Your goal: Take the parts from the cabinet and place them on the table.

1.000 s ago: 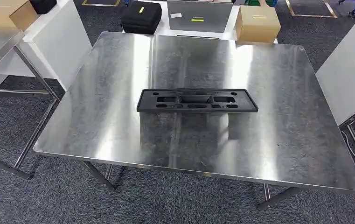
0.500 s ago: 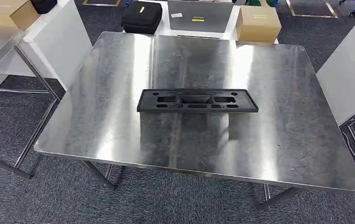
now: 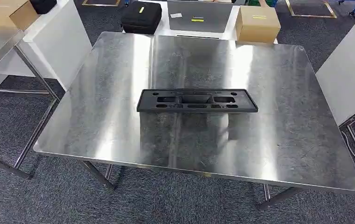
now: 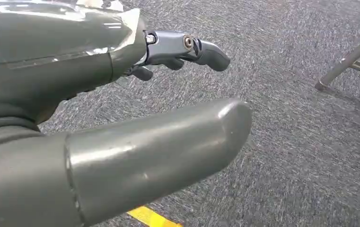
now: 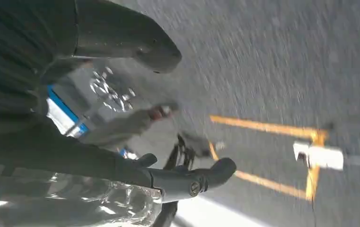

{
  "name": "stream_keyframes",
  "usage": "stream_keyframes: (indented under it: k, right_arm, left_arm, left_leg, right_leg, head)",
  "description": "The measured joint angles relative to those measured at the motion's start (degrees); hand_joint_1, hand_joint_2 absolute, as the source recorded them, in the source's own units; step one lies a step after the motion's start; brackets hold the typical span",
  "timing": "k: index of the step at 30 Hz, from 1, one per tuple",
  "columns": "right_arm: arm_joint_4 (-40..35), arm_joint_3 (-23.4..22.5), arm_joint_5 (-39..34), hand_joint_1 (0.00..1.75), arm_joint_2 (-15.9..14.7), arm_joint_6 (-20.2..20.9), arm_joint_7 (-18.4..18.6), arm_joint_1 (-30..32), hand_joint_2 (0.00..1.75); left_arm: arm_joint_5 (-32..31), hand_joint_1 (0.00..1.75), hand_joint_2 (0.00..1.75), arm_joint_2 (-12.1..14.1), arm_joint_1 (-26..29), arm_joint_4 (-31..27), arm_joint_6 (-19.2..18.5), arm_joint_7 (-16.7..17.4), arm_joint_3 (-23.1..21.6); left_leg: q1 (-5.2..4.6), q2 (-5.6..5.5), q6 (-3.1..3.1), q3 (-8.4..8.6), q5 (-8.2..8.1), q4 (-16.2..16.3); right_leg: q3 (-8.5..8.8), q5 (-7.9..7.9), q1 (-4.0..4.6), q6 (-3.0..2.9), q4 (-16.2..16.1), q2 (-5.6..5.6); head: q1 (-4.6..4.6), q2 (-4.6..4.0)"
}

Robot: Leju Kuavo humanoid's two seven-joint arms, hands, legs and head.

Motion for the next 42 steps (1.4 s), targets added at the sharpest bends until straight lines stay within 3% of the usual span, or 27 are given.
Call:
stream_keyframes:
  k: [4, 10, 21, 42]
  right_arm:
    - [1.2, 0.3, 2.8, 0.0, 3.0, 3.0, 1.8, -0.3, 1.75]
    - [2.6, 1.5, 5.8, 0.0, 8.4, 6.1, 1.5, -0.7, 1.75]
    - [4.1, 1.3, 2.1, 0.0, 16.7, 9.9, -0.6, -1.8, 1.75]
    - [4.4, 0.9, 2.7, 0.0, 20.7, 9.0, -0.4, -2.2, 1.75]
  left_arm:
    - [-0.8, 0.0, 0.0, 0.7, -0.2, 0.8, -2.3, 0.0, -0.9]
    - [-2.6, 0.0, 0.0, 1.8, -0.7, 2.9, -3.9, 0.0, -2.2]
    - [-5.9, 0.0, 0.0, 3.6, -1.0, 6.4, -6.7, 0.2, -5.3]
    - [-6.4, 0.0, 0.0, 4.5, -1.2, 8.0, -6.6, 0.2, -6.7]
  left_leg:
    - [0.01, 0.0, -0.02, 0.0, 0.0, 0.0]
    - [0.05, 0.0, -0.18, 0.01, 0.0, 0.0]
    - [0.05, 0.01, -0.26, 0.01, 0.02, 0.0]
    - [0.05, 0.0, -0.36, 0.01, 0.01, 0.0]
  right_leg:
    - [0.01, -0.01, 0.03, -0.02, 0.0, -0.01]
    - [0.01, -0.01, 0.06, -0.02, 0.0, 0.0]
    - [0.0, -0.03, 0.07, -0.04, 0.0, 0.0]
    - [0.0, -0.03, 0.05, -0.04, 0.0, 0.0]
  head:
    - [0.02, 0.0]
    - [0.04, 0.0]
    - [0.04, 0.0]
    - [0.02, 0.0]
